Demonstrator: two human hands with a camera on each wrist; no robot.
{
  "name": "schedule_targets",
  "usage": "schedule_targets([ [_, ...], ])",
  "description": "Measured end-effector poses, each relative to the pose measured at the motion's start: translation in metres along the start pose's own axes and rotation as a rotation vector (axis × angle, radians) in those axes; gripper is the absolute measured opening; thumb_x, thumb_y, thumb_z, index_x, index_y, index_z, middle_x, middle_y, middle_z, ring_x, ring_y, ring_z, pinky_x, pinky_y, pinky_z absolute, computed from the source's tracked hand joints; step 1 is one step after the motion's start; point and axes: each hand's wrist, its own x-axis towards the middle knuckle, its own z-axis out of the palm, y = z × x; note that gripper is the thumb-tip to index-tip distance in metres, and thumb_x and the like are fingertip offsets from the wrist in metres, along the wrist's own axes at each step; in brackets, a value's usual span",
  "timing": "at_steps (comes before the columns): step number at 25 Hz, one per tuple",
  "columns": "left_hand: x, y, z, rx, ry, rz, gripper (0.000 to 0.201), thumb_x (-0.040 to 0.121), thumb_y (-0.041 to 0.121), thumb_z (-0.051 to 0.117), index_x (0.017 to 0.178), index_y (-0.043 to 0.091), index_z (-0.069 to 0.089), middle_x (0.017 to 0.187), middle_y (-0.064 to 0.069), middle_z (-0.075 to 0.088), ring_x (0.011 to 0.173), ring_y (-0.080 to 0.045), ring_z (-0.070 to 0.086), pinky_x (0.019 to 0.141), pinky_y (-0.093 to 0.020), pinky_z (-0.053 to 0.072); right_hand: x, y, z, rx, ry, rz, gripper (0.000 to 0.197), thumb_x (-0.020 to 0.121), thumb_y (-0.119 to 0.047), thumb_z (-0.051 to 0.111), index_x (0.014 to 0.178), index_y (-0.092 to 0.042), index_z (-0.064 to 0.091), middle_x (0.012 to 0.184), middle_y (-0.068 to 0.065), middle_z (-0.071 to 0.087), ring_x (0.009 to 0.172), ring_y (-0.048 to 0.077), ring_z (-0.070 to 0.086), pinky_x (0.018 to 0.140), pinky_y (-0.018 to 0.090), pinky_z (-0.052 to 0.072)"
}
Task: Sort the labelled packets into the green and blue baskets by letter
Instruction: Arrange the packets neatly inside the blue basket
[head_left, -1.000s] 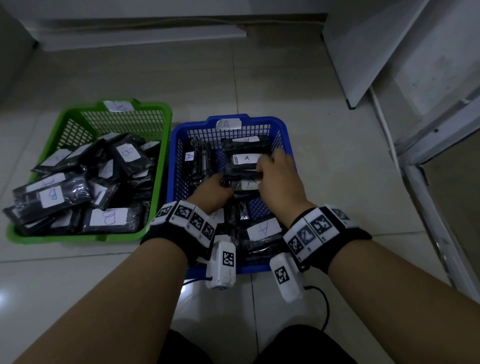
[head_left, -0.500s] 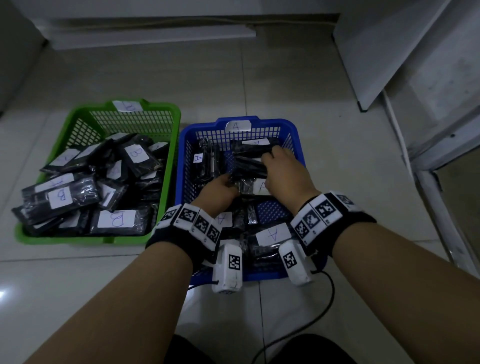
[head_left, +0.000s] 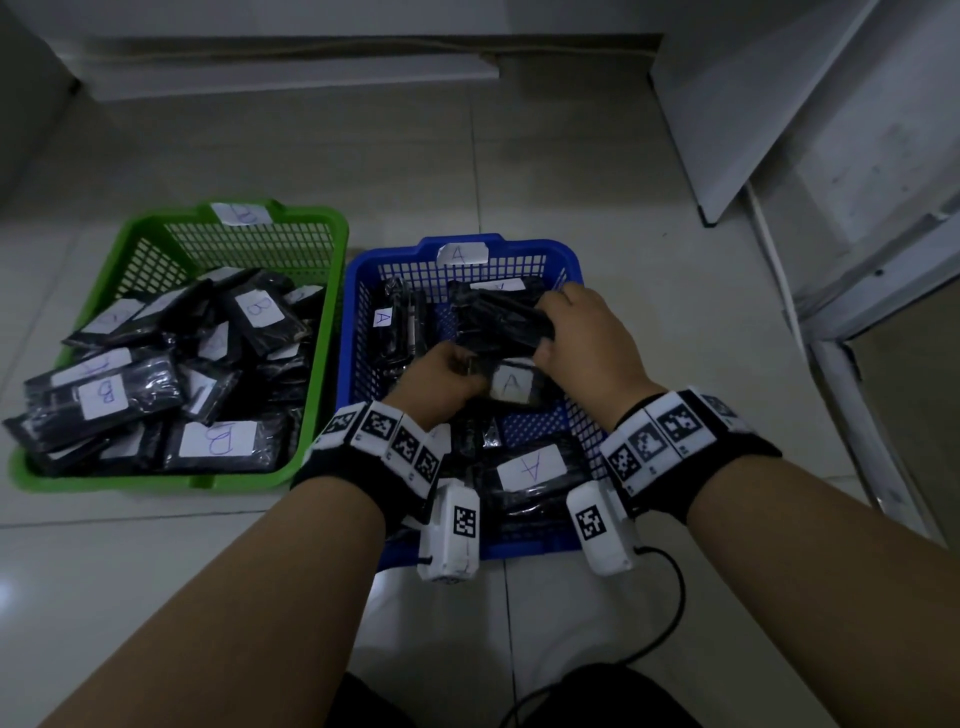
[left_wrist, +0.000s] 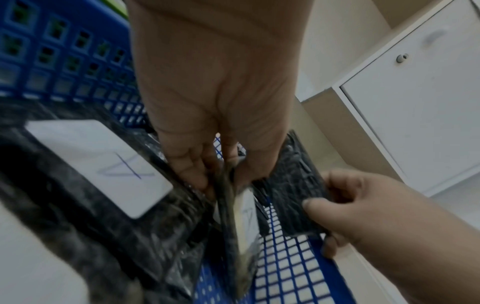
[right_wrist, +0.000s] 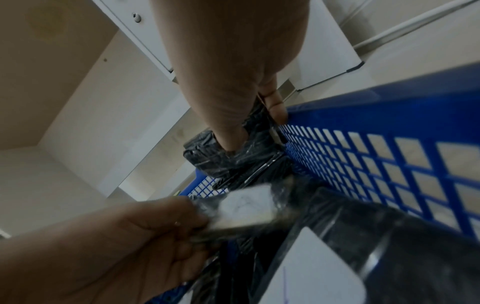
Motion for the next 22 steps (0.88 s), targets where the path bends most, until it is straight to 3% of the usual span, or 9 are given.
schedule_targets([
  [2,-0.003,0.001,-0.010,-0.012,0.106,0.000,0.016,0.089,0.025,0.055,0.103,0.018,0.055,0.104,-0.009,0.061,0.094,-0.025,0.057,0.085,-0.034,0.049,0.001,0.002,-0.001,0.060,0.042,0.052,0.032,0.080,-0.010,0.058,0.112,-0.006,0.057,0.112,0.013,0.051,0.108,0.028,0.047,0.074,0.031,0.041],
  [4,-0.005,0.000,-0.023,-0.008,0.217,-0.005,0.019,0.091,0.027,0.046,0.104,0.018,0.057,0.105,-0.006,0.058,0.096,-0.025,0.054,0.083,-0.032,0.043,0.001,0.003,-0.002,0.129,0.081,0.099,0.032,0.080,-0.013,0.060,0.111,-0.008,0.057,0.110,0.011,0.052,0.105,0.026,0.049,0.072,0.028,0.039],
  [8,-0.015,-0.002,-0.038,-0.119,0.293,0.035,0.024,0.092,0.026,0.040,0.108,0.027,0.058,0.104,0.000,0.061,0.094,-0.022,0.057,0.087,-0.036,0.046,-0.007,-0.004,-0.001,0.123,0.059,0.059,0.027,0.078,-0.018,0.060,0.104,-0.010,0.059,0.105,0.008,0.053,0.101,0.024,0.050,0.065,0.027,0.039],
  [11,-0.025,-0.001,-0.041,-0.115,0.330,0.051,0.023,0.093,0.023,0.037,0.102,0.020,0.058,0.101,-0.003,0.060,0.092,-0.024,0.054,0.082,-0.035,0.043,-0.018,-0.007,-0.001,0.117,0.005,0.027,0.025,0.078,-0.018,0.060,0.102,-0.010,0.059,0.102,0.007,0.053,0.095,0.024,0.052,0.063,0.027,0.036],
  [16,-0.043,-0.003,-0.052,-0.144,0.472,0.010,0.028,0.097,0.029,0.038,0.114,0.012,0.053,0.105,-0.004,0.052,0.096,-0.022,0.048,0.083,-0.030,0.035,-0.043,-0.011,-0.002,0.001,-0.069,-0.020,0.027,0.078,-0.010,0.059,0.105,-0.009,0.055,0.104,0.010,0.054,0.098,0.028,0.051,0.063,0.031,0.039],
  [19,-0.054,-0.008,-0.056,-0.172,0.488,-0.007,0.027,0.097,0.027,0.038,0.116,0.013,0.049,0.102,-0.006,0.052,0.090,-0.025,0.053,0.085,-0.037,0.045,-0.051,-0.017,0.006,-0.217,-0.111,-0.120,0.038,0.077,0.001,0.056,0.113,-0.008,0.049,0.107,0.012,0.053,0.101,0.032,0.050,0.061,0.033,0.035],
  [22,-0.065,-0.012,-0.055,-0.297,0.418,0.000,0.017,0.096,0.021,0.042,0.110,0.013,0.048,0.100,-0.006,0.056,0.069,-0.023,0.062,0.077,-0.044,0.054,-0.054,-0.017,0.010,-0.290,-0.142,-0.160,0.043,0.075,0.001,0.056,0.116,-0.010,0.049,0.108,0.012,0.052,0.102,0.031,0.048,0.062,0.033,0.033],
])
